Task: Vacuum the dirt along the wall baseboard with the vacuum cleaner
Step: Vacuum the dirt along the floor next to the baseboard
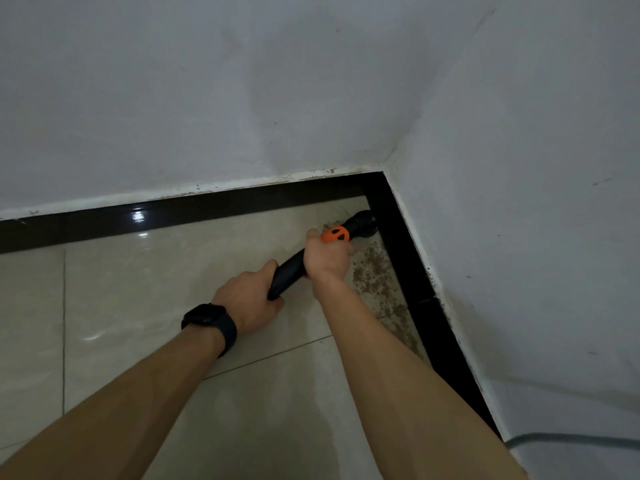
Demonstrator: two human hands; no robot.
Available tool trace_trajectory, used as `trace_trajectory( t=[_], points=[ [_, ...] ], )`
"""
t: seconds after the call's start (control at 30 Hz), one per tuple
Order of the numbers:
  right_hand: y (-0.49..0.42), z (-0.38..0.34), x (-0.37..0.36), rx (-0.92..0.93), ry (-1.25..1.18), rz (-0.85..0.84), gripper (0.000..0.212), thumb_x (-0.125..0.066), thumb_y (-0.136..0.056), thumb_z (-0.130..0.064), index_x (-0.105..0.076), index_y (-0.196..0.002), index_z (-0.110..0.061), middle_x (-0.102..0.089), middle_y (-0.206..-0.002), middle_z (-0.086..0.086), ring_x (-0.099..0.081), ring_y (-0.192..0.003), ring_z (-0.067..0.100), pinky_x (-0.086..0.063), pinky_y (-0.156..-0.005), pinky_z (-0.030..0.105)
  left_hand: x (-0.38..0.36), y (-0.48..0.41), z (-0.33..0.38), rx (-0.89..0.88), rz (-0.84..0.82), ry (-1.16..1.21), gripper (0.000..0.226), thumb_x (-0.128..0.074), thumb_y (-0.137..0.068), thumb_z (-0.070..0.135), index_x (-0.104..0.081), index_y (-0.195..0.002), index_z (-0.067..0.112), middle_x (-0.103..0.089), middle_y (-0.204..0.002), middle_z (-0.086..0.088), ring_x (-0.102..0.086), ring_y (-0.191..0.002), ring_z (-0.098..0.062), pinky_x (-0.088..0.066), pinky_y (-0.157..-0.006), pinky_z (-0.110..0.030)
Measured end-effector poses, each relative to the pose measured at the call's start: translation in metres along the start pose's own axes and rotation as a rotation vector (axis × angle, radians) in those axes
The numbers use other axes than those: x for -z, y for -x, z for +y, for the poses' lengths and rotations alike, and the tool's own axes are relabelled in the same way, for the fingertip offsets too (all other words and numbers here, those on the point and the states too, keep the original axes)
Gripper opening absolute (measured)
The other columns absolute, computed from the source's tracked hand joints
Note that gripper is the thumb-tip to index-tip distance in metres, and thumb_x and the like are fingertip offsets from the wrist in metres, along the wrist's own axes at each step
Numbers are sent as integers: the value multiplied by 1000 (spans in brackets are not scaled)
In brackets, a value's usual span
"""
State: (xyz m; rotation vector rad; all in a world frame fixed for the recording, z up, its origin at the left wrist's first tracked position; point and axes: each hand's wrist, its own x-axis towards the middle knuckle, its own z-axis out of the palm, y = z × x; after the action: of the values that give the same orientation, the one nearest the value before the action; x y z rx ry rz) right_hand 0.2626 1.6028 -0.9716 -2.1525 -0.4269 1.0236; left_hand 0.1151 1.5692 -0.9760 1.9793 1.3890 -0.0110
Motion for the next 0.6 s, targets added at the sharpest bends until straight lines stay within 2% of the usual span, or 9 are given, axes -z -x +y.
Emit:
trace_trajectory(
  t=[0.1, 0.2, 0.23, 0.4, 0.5, 0.6],
  points=[
    [1, 0, 3, -9, -72, -7, 58, -64, -94, -35, -38, -133, -1, -48, -83, -3, -57, -80, 18, -56, -83, 36, 5, 1, 5, -2, 5, -56, 29, -59, -91, 31, -33, -102, 25, -55, -84, -1, -60, -72, -24, -50, -59, -33],
    [1, -1, 5, -31, -141, -38, 31, -66, -93, -31, -48, -108, -10, -57, -86, 1, -58, -77, 16, -59, -89, 43, 5, 4, 11, -1, 52, -145, 31, -57, -92, 33, -36, -112, 22, -53, -83, 1, -58, -69, -22, -45, -55, -30],
    [3, -1, 7, -36, -154, -51, 29, -66, -93, -31, -47, -106, -12, -59, -89, 3, -60, -80, 18, -60, -91, 47, 4, 5, 12, -7, 71, -174, 33, -56, -92, 34, -35, -115, 22, -53, -84, 2, -57, -68, -21, -44, -54, -29],
    [15, -8, 7, -39, -215, -115, 50, -67, -92, -30, -44, -128, -5, -64, -106, 12, -66, -98, 28, -60, -92, 51, 6, 12, 9, -32, 129, -226, 34, -56, -93, 35, -34, -116, 22, -51, -82, 5, -56, -66, -20, -45, -54, -29],
    [26, -11, 1, -49, -218, -154, 56, -66, -94, -32, -37, -133, -6, -59, -100, 7, -64, -94, 25, -61, -90, 51, 12, 18, -1, -23, 120, -189, 30, -58, -92, 33, -36, -111, 22, -51, -79, 4, -55, -64, -19, -41, -51, -28],
    [38, -11, -9, -54, -185, -174, 59, -66, -96, -32, -33, -137, -7, -57, -96, 5, -62, -86, 21, -62, -89, 49, 18, 28, -14, -4, 107, -139, 29, -60, -91, 31, -37, -106, 22, -52, -76, 4, -55, -63, -18, -44, -52, -29]
  ],
)
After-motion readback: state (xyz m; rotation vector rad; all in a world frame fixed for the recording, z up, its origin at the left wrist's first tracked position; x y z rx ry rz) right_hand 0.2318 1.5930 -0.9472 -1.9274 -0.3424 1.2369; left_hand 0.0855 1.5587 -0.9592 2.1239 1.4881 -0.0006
